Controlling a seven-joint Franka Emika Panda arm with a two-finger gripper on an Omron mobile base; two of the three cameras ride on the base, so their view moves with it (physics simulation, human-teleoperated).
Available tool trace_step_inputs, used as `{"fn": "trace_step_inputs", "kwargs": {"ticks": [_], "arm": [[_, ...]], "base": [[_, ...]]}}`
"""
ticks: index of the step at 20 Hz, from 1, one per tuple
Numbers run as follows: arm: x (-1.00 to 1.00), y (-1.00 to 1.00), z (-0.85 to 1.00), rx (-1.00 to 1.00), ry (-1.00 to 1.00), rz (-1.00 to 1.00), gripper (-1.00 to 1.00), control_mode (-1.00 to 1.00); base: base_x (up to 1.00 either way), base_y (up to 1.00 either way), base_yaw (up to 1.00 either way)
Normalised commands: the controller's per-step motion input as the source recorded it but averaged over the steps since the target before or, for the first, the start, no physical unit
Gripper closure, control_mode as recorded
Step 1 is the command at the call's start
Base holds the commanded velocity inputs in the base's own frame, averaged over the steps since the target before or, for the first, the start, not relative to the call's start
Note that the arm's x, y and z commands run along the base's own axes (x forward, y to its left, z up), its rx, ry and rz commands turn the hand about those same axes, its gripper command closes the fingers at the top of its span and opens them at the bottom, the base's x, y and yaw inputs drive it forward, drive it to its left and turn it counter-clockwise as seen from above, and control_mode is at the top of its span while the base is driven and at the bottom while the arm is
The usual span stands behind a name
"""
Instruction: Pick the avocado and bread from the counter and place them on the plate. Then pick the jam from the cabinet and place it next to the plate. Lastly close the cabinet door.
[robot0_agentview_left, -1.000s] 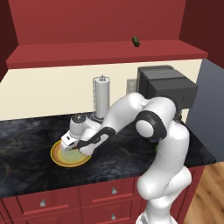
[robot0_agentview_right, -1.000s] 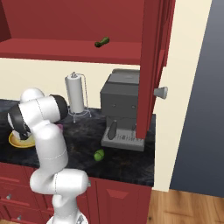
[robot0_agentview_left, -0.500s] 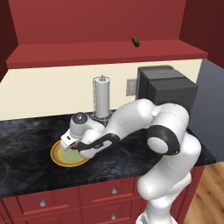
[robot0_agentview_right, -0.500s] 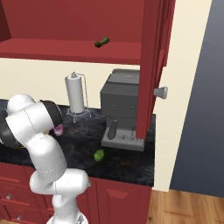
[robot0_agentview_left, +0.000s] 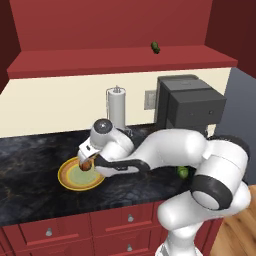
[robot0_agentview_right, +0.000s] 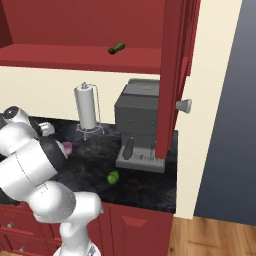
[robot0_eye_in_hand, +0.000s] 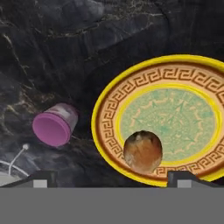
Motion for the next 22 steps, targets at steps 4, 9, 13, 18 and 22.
{"fn": "trace_step_inputs", "kwargs": {"ticks": [4,9,13,18,22], "arm": [[-0.44,-0.40,0.48,0.00,0.00,-0.23,-1.00,-1.00],[-0.40,-0.44,0.35,0.00,0.01,-0.24,-1.00,-1.00],[-0.10,-0.47,0.12,0.00,0.06,-0.21,-1.00,-1.00],[-0.02,-0.58,0.01,0.00,0.11,-0.12,-1.00,-1.00],[-0.11,-0.67,0.00,0.00,0.11,-0.06,-1.00,-1.00]], "base": [[0.00,0.00,0.00],[0.00,0.00,0.00],[0.00,0.00,0.00],[0.00,0.00,0.00],[0.00,0.00,0.00]]}}
